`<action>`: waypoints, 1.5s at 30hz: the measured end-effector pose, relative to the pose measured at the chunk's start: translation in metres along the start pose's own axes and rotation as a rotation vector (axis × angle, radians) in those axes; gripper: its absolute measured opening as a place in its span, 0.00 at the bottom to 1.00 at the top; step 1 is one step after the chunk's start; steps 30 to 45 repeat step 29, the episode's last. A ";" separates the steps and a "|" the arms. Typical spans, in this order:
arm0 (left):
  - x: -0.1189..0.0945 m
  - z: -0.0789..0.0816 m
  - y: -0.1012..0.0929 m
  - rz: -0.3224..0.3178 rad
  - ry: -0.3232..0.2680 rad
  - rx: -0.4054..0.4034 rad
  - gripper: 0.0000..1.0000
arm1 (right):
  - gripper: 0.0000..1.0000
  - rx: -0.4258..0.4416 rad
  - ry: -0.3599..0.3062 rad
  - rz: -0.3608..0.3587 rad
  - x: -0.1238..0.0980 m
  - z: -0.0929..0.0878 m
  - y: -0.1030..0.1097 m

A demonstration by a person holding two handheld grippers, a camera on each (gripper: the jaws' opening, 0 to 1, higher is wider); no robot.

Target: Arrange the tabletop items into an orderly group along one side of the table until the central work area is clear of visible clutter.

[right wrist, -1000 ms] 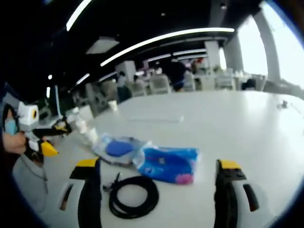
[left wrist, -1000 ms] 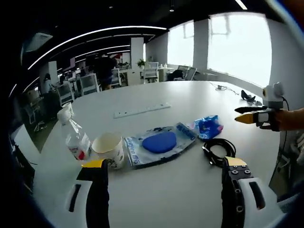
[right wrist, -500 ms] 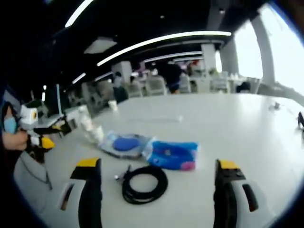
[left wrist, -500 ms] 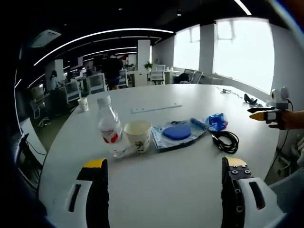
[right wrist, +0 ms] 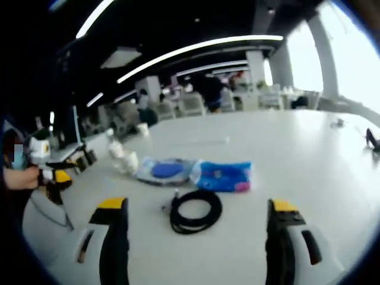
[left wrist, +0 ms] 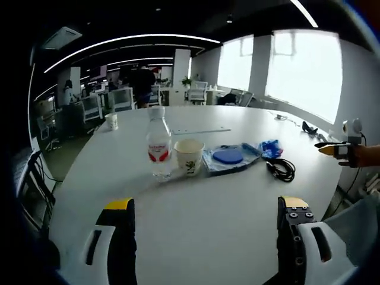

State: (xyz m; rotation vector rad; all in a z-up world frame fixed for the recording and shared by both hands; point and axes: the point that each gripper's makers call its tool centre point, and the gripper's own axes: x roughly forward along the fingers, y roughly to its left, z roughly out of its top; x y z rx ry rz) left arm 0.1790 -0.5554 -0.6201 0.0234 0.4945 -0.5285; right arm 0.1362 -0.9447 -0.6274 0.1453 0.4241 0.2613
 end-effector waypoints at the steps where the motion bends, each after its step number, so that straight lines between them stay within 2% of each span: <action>1: -0.002 0.002 0.001 -0.006 -0.006 0.004 0.99 | 0.94 0.000 0.002 -0.001 -0.001 -0.001 0.001; 5: -0.007 0.007 0.005 -0.019 -0.019 0.011 0.99 | 0.93 0.004 0.004 0.010 -0.005 -0.003 0.010; 10: -0.022 0.014 0.009 0.005 -0.060 0.021 0.99 | 0.93 0.006 -0.033 0.055 -0.007 0.009 0.018; 13: -0.030 0.009 0.009 0.040 -0.044 -0.017 0.99 | 0.93 0.014 -0.022 0.075 -0.009 0.009 0.017; 15: -0.035 0.004 0.007 0.059 -0.028 -0.019 0.99 | 0.93 0.046 -0.054 0.088 -0.011 0.012 0.018; 18: -0.044 -0.002 0.001 0.072 -0.007 -0.014 0.99 | 0.92 0.085 -0.033 0.096 -0.011 0.001 0.017; 21: -0.050 -0.005 0.002 0.092 -0.015 -0.007 0.99 | 0.92 0.083 -0.034 0.112 -0.010 -0.009 0.019; 24: -0.049 -0.008 0.002 0.075 -0.018 -0.033 0.99 | 0.90 0.100 -0.018 0.080 -0.015 -0.016 0.018; 26: -0.048 -0.004 0.002 0.045 -0.037 -0.015 0.99 | 0.89 0.127 -0.044 0.050 -0.023 -0.010 0.020; 29: -0.045 0.002 0.009 0.017 -0.065 -0.011 0.99 | 0.89 0.112 -0.061 0.019 -0.032 -0.002 0.025; 45: -0.045 0.002 0.009 0.017 -0.065 -0.011 0.99 | 0.89 0.112 -0.061 0.019 -0.032 -0.002 0.025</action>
